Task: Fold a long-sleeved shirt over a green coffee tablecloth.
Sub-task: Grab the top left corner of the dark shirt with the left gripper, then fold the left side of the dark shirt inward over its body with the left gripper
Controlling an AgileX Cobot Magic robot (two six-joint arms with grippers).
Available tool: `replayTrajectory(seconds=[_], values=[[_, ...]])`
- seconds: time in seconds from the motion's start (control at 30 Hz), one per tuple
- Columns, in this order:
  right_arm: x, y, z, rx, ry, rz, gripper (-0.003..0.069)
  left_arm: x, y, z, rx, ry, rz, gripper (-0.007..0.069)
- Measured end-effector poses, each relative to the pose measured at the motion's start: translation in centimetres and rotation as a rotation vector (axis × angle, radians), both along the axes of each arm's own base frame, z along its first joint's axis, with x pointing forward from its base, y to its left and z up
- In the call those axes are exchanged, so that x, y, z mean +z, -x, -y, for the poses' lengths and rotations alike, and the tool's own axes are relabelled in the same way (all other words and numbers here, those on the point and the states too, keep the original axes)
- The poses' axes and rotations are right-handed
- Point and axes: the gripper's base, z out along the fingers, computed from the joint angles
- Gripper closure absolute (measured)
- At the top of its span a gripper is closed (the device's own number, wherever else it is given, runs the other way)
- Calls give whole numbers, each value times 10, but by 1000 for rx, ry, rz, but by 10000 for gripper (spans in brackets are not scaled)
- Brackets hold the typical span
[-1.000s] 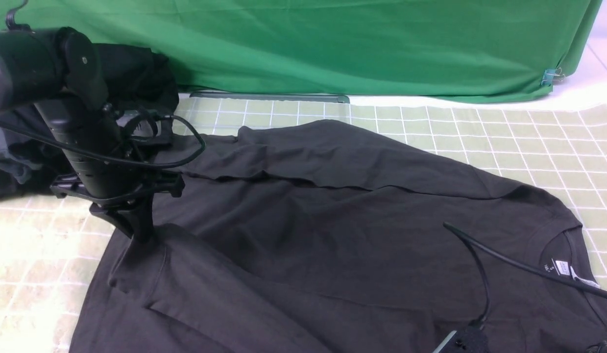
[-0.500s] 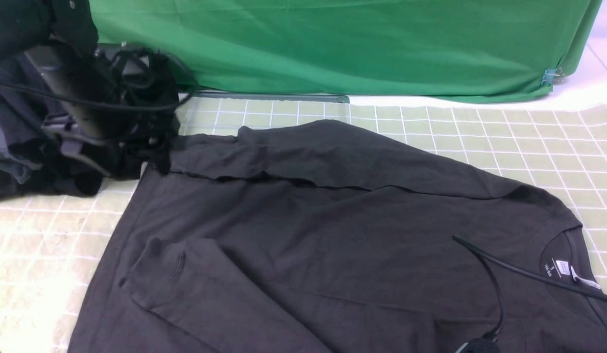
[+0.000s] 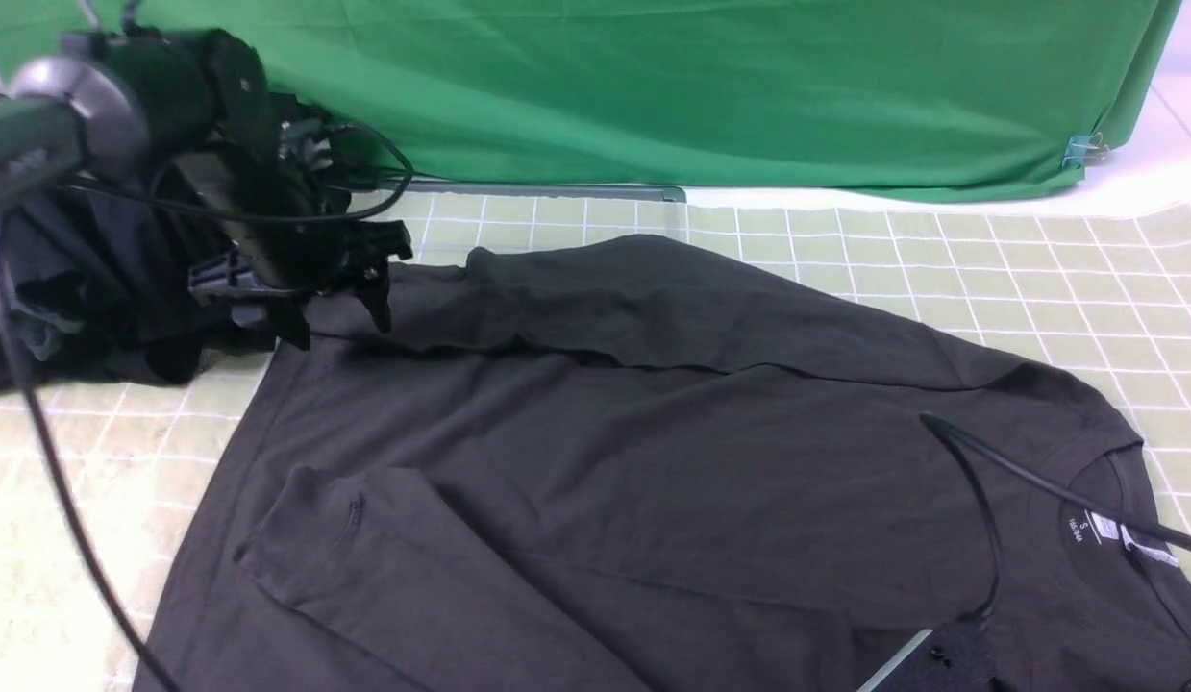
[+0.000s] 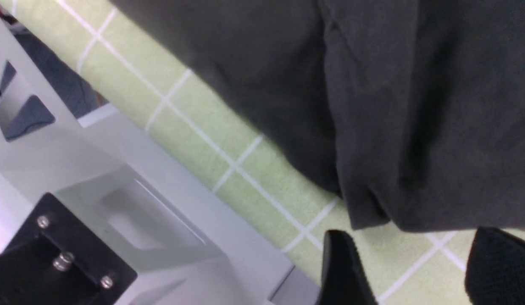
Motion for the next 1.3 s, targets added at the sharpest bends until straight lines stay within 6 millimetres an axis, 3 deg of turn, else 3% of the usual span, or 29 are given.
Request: replayTrajectory(seconds=[0.27, 0.33, 0.5, 0.6, 0.83, 1.0, 1.17, 1.3], values=[[3, 1, 1, -1, -14, 8, 280, -19, -15, 1, 39, 6, -14, 151], [3, 0, 1, -2, -16, 10, 280, -19, -17, 1, 39, 5, 0, 209], [3, 0, 1, -2, -19, 12, 280, -11, -18, 1, -17, -9, 9, 543], [3, 0, 1, -2, -19, 12, 280, 6, -14, 2, -43, -12, 7, 605], [4, 0, 0, -5, -22, 12, 280, 54, 11, 3, -110, -18, -50, 610], [18, -8, -6, 16, -41, 85, 280, 78, 31, 11, -154, -37, -27, 610], [37, -19, -10, 17, -44, 193, 280, 86, 57, 20, -185, -48, -51, 610], [55, -28, -11, 12, -12, 277, 280, 78, 84, 23, -197, -68, -118, 610]])
